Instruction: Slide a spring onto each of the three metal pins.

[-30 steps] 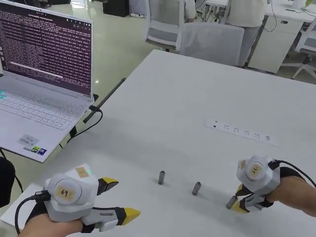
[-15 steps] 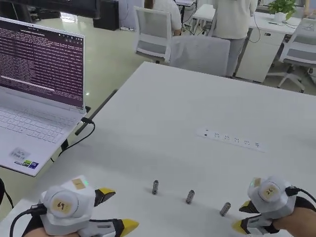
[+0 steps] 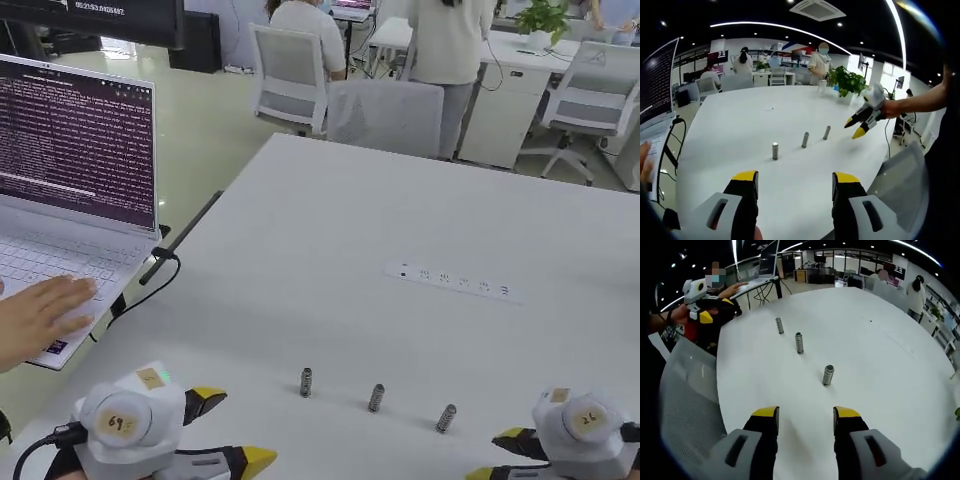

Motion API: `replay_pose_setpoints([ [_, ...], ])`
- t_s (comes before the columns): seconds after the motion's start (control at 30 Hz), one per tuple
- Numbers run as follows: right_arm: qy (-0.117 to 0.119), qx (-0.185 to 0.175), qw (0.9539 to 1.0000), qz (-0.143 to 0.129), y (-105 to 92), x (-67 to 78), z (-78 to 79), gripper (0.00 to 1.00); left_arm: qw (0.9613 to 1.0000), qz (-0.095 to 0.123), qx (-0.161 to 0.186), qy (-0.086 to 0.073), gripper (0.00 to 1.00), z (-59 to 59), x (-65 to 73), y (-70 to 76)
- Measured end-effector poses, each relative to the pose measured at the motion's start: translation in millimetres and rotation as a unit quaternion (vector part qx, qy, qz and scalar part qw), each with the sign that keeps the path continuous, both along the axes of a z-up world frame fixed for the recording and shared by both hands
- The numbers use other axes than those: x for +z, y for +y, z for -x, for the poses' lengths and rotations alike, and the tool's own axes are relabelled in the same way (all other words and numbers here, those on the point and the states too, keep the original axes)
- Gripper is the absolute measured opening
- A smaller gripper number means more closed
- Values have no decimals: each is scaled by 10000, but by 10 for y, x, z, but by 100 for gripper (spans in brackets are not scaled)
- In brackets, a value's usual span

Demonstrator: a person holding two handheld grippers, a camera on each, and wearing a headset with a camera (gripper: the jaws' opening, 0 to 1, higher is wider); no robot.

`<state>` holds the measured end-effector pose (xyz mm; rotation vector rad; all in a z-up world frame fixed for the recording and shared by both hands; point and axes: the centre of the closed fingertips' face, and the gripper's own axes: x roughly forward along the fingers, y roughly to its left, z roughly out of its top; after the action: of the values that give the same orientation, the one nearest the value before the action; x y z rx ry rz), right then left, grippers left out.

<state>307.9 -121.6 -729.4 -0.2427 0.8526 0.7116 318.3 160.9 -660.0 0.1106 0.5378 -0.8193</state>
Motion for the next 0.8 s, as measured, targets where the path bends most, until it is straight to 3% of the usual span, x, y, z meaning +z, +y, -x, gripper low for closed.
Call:
replay_pose_setpoints([
  [0.2, -99, -325, 9989, -333, 11, 79, 119, 45, 10000, 28, -5, -9, 55, 17, 3, 5],
  [0.8, -408, -870, 9925, -755, -18, 290, 419, 55, 10000, -7, -45, 27, 55, 51, -35, 20],
])
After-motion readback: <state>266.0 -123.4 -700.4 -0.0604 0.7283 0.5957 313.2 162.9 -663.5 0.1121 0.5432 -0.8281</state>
